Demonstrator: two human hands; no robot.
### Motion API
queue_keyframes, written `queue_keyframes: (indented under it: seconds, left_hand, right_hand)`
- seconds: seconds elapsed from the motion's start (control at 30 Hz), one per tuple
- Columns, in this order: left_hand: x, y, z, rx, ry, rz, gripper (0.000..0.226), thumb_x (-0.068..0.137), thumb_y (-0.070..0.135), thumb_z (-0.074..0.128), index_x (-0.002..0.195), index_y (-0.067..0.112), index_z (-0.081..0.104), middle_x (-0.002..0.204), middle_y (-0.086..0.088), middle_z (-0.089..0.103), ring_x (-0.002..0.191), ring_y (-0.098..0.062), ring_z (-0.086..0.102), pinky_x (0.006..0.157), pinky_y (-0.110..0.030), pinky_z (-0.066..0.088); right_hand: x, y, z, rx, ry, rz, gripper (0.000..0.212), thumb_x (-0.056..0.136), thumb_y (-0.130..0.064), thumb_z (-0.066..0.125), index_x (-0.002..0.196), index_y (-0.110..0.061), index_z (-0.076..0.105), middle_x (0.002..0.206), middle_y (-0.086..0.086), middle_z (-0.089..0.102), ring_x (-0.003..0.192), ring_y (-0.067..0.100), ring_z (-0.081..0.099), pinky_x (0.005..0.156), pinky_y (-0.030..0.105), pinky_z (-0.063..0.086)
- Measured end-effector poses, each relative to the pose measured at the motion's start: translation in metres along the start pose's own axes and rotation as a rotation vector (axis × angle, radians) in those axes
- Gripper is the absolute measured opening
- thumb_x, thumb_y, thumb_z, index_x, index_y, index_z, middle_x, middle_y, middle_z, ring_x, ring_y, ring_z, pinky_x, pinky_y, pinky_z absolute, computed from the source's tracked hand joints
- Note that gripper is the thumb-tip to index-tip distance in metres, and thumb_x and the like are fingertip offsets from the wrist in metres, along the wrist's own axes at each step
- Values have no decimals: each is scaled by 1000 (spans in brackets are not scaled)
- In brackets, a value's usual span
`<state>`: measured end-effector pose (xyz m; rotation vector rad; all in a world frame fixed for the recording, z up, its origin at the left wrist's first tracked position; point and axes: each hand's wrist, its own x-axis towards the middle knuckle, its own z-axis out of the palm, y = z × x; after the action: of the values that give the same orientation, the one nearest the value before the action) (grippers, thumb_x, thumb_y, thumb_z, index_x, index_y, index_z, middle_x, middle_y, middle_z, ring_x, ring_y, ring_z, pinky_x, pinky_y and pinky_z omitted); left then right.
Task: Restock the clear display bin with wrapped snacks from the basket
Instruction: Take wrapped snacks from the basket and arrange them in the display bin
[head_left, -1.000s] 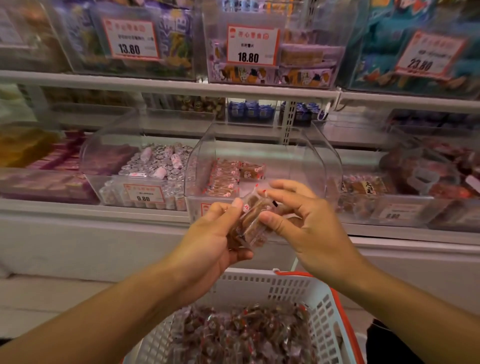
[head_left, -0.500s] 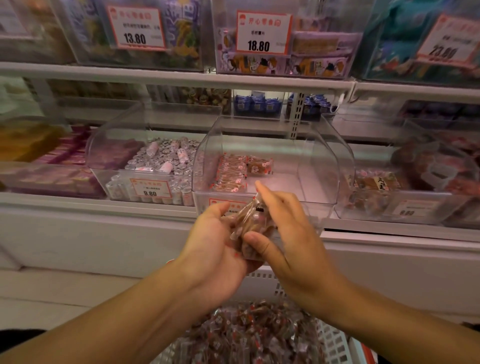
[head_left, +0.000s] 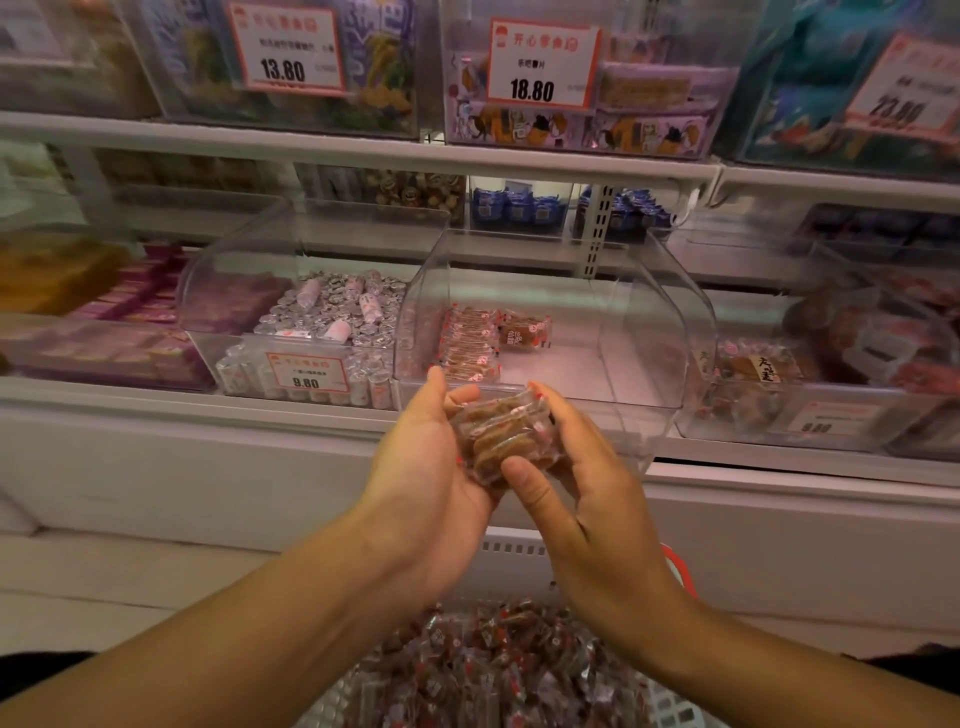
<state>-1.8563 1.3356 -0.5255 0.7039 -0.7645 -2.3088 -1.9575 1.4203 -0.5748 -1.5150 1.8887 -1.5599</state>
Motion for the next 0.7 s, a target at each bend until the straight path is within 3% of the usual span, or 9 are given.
queue_keyframes:
  seconds: [0.2,0.3,0.4,0.47,0.57,0.7]
  left_hand:
    - [-3,-2,0,72,-203,-49,44,99,48,38,128,19,55,116,-15,69,104,-26,68,85,-45,56]
    - [-2,-10,-1,2,-198,14,44,98,41,47,127,10,57,119,-17,68,107,-26,68,81,-35,58]
    - [2,-17,-2,60,-136,141,33,98,32,49,117,7,61,107,-16,72,97,-21,71,76,-25,57]
    - [5,-16,-1,170,-94,214,24,100,27,48,108,9,62,97,-11,74,86,-17,72,70,-21,56]
    - [8,-8,2,495,-30,378,13,100,23,50,102,14,60,84,-3,74,76,-14,72,65,-22,55]
    - [8,1,6,839,-14,620,10,94,20,61,103,22,58,86,1,74,79,-10,72,70,-24,58]
  right_hand:
    - [3,-3,-8,112,84,-5,58,95,-41,55,150,-32,38,133,-13,62,121,5,59,100,37,52]
    - [4,-7,-7,110,133,-37,56,96,-43,53,149,-40,35,139,-16,57,127,2,55,104,31,48]
    - [4,-8,-7,98,85,-36,55,97,-42,52,149,-39,35,141,-14,56,129,3,52,107,36,46]
    - [6,-9,-9,100,70,-26,53,96,-39,58,146,-37,41,139,-14,57,128,4,53,107,37,47]
    - [14,-15,-20,39,35,-43,54,88,-23,74,137,-35,54,123,-19,65,115,2,61,97,29,52]
    - [38,-30,-46,-229,-94,-183,47,77,-24,83,119,-28,63,100,-17,71,92,0,68,81,22,54]
